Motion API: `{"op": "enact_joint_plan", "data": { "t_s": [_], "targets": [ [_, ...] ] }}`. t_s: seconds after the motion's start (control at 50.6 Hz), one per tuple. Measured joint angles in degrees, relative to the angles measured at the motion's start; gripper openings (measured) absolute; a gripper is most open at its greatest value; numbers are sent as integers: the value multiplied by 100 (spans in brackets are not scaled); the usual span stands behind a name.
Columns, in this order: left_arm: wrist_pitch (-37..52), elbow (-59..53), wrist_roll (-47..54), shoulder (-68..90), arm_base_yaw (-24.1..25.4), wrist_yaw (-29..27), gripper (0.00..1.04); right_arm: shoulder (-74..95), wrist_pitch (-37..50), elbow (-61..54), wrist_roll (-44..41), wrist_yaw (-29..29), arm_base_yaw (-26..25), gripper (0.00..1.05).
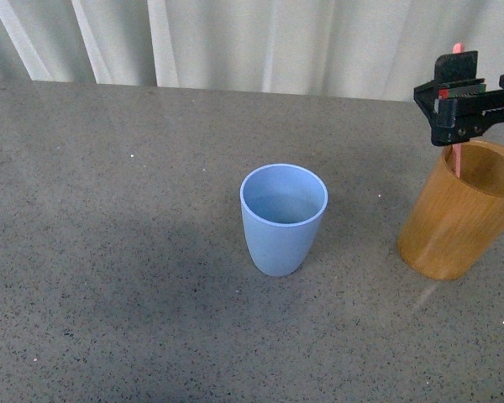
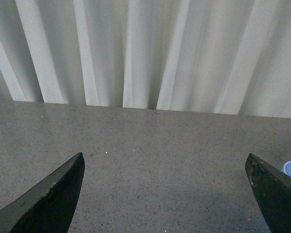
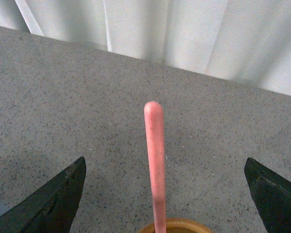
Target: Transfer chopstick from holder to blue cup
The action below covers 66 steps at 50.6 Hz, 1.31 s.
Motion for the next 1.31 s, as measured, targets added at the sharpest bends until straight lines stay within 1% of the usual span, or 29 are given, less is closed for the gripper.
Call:
{"op": "enact_joint_plan", "data": {
  "t_s": [0.059, 0.158, 0.178, 0.237, 0.297, 0.415, 0.435, 0.475, 0.534, 0.732, 0.85, 1.009, 1.088, 1.127, 1.305],
  "targets": [
    [0, 2, 0, 0, 0, 0, 98, 138, 26, 133, -11, 79, 52, 95],
    [0, 0, 0, 0, 0, 0, 98, 297, 66, 254, -9, 168, 107, 75],
    [0, 0, 0, 0, 0, 0, 98, 328, 68, 269, -2, 173, 118, 70],
    [0, 2, 0, 0, 0, 2, 98, 389, 125, 273, 44, 166, 136, 59],
    [0, 2, 0, 0, 0, 0, 98, 448, 205, 273, 103, 164, 155, 45],
    [0, 0, 0, 0, 0, 0, 98, 442, 315, 269, 203, 157, 177, 22],
    [0, 0, 0, 0, 0, 0, 98, 411, 323, 256, 203, 153, 184, 17],
    [0, 0, 0, -2, 0, 0, 98, 358, 354, 219, 203, 155, 188, 10],
    [0, 0, 0, 0, 0, 0, 98, 251, 398, 162, 201, 164, 190, 3],
    [0, 2, 0, 0, 0, 0, 98, -337, 647, 9, 205, 162, 210, 2],
    [0, 0, 0, -2, 0, 0, 98, -831, 769, 17, 240, 116, 319, 2],
    [0, 0, 0, 0, 0, 0, 98, -1373, 688, 216, 286, 68, 723, 2],
    [0, 2, 0, 0, 0, 0, 98, -1572, 621, 358, 352, 26, 1034, 2],
    [0, 0, 0, 0, 0, 0, 98, -1655, 590, 439, 352, 7, 1290, 2],
    [0, 0, 0, 0, 0, 0, 98, -1596, 562, 514, 326, 90, 1838, 2]
  ]
}}
